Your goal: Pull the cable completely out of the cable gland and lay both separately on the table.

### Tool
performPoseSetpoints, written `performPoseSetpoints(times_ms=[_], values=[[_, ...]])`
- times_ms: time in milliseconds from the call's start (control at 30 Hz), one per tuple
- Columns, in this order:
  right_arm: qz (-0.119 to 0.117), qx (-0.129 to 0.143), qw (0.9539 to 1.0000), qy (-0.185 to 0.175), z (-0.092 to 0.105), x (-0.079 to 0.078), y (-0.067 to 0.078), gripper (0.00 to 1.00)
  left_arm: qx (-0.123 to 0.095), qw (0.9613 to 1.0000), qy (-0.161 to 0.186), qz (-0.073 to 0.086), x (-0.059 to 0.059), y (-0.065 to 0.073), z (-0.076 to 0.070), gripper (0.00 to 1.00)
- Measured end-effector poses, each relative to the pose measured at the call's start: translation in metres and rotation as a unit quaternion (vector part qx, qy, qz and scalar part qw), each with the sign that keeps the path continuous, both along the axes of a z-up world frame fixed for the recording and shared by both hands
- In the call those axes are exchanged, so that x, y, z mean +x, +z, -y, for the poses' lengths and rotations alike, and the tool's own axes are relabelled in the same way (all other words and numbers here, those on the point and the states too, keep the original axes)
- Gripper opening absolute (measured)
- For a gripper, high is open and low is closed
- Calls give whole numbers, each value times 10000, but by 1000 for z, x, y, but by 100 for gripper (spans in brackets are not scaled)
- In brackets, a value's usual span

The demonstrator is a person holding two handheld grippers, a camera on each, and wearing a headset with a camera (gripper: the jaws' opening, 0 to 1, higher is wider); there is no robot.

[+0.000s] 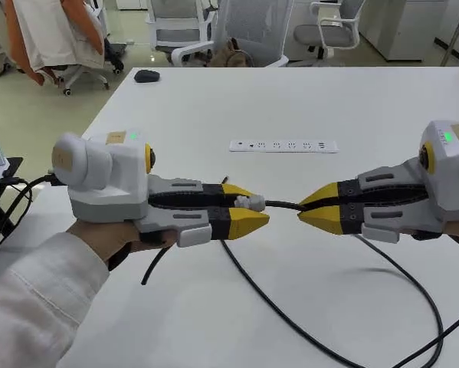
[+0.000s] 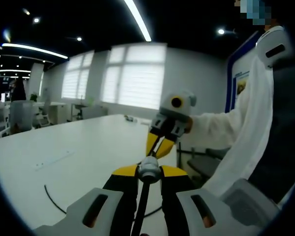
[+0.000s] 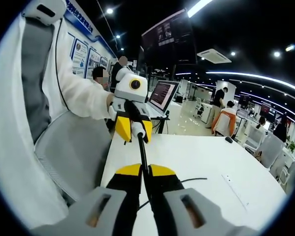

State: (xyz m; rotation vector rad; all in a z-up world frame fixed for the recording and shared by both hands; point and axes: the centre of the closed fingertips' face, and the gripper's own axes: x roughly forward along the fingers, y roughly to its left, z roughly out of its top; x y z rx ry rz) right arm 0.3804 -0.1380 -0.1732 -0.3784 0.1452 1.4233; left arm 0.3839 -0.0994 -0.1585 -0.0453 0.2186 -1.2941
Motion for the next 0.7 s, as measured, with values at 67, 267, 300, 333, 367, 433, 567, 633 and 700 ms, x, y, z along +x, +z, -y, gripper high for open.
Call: performPoseSetpoints(times_ms=[67,267,300,333,367,433,567,633,700], values=[[-31,-18,10000,-62,5,1,-3,4,1,10000,33,-4,1,0,-2,18],[-136,-49,9996,-230,20,2,-10,4,41,10000,53,-9,1,-1,-4,18],[-145,-60,9995,-265,22,2,-11,4,55,10000,54,-14,1,-2,-4,18],[-159,-61,9995,-284,24,2,-12,4,58,10000,55,-16,1,-2,-5,18],[-187,-62,9993,-313,26,2,-13,4,56,10000,55,-29,1,-3,-5,18],[-200,-83,9991,-360,30,2,-15,5,55,10000,67,-31,1,-3,-5,18],[-242,-93,9988,-410,35,1,-16,5,39,10000,72,-37,2,-2,-5,18],[-254,-105,9987,-418,35,1,-17,5,36,10000,49,-34,1,-2,-4,18],[-246,-135,9987,-434,35,1,-18,5,27,10000,45,-40,1,-2,-3,18]])
